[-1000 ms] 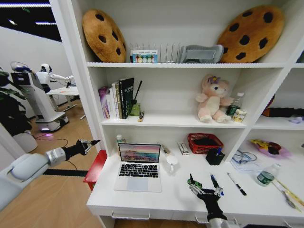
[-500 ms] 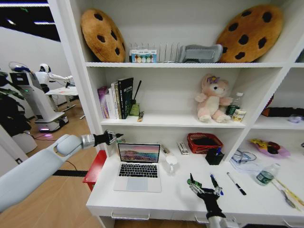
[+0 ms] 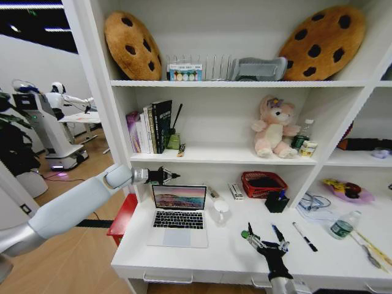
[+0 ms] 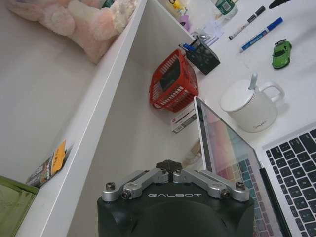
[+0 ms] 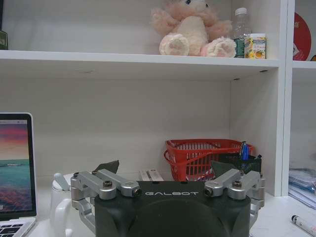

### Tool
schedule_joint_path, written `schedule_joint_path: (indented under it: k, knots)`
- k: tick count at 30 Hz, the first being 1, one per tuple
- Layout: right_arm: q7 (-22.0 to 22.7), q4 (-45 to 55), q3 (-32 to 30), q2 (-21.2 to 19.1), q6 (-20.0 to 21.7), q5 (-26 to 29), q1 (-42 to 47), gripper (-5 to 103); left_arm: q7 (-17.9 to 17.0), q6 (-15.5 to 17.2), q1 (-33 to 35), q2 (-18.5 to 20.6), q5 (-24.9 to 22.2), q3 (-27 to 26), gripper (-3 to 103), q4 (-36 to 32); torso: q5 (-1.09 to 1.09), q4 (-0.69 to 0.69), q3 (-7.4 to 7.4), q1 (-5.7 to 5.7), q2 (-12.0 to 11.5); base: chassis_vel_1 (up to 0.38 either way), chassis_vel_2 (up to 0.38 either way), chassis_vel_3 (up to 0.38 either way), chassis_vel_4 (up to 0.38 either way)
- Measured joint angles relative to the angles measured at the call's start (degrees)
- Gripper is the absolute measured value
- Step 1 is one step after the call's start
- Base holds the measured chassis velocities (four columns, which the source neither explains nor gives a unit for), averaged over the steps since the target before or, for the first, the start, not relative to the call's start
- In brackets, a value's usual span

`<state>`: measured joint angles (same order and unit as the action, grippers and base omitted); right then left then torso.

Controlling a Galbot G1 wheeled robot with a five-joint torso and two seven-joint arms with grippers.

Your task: Organize the objects on the table.

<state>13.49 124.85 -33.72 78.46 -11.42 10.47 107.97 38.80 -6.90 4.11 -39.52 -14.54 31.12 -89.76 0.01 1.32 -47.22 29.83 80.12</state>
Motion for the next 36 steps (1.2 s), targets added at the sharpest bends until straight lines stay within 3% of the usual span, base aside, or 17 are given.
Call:
schedule_joint_path:
  k: [7, 10, 19, 22, 24, 25, 28, 31, 36]
  knots:
    - [0.09, -0.18, 0.1, 0.18, -0.07, 0.08, -0.25, 100, 4.85, -1.77, -2.08, -1.01, 2.79, 1.7, 0, 1.45, -0.01, -0.01, 0.0, 0.0, 0.0, 0.0, 0.0, 0.0, 0.0]
    - [0.25, -0.3, -0.01, 0.31, -0.19, 0.2, -0.36, 100, 9.15, -3.31, -4.22, -2.25, 3.6, 3.66, 0, 2.0, 0.0, 0.0, 0.0, 0.0, 0.0, 0.0, 0.0, 0.0, 0.0]
    - [0.6, -0.34, -0.29, 0.44, -0.32, 0.89, -0.37, 100, 10.74, -3.72, -5.4, -2.73, 0.16, 5.38, 0, 1.13, -0.01, 0.02, 0.0, 0.0, 0.0, 0.0, 0.0, 0.0, 0.0]
    - [0.81, -0.47, -0.64, 0.39, -0.51, 1.13, -0.37, 100, 12.41, -3.72, -5.87, -1.47, -1.05, 6.29, 0, -0.6, -0.01, 0.02, 0.0, 0.0, 0.0, 0.0, 0.0, 0.0, 0.0]
    - [0.97, -0.46, -1.19, 0.27, -0.69, 1.53, -0.34, 100, 14.73, -2.47, -4.59, 3.25, -2.02, 6.89, 0, -7.8, 0.0, -0.02, 0.01, 0.0, 0.0, 0.0, 0.0, 0.0, 0.0]
    - [1.0, -0.42, -1.21, 0.28, -0.7, 1.54, -0.36, 100, 12.04, -0.62, -3.14, 4.25, -3.69, 5.78, 0, -9.99, -0.03, -0.02, 0.01, -0.01, 0.01, 0.0, 0.0, 0.0, 0.0]
    - [1.01, -0.41, -1.17, 0.29, -0.7, 1.52, -0.38, 100, 10.57, -0.13, -2.94, 4.18, -4.01, 5.27, 0, -9.89, -0.01, -0.02, 0.01, -0.01, 0.01, 0.0, 0.0, 0.0, 0.0]
    - [1.05, -0.27, -0.77, 0.31, -0.71, 1.46, -0.41, 100, 2.84, 0.44, -3.56, 0.17, -1.19, 3.77, 0, -4.07, -0.01, 0.02, 0.01, -0.01, 0.01, 0.0, 0.0, 0.0, 0.0]
    - [1.11, -0.28, -0.9, 0.38, -0.75, 1.47, -0.39, 100, -0.48, -0.66, -4.46, -3.19, 2.01, 4.47, 0, -0.01, 0.0, 0.02, 0.0, 0.0, 0.01, 0.0, 0.0, 0.0, 0.0]
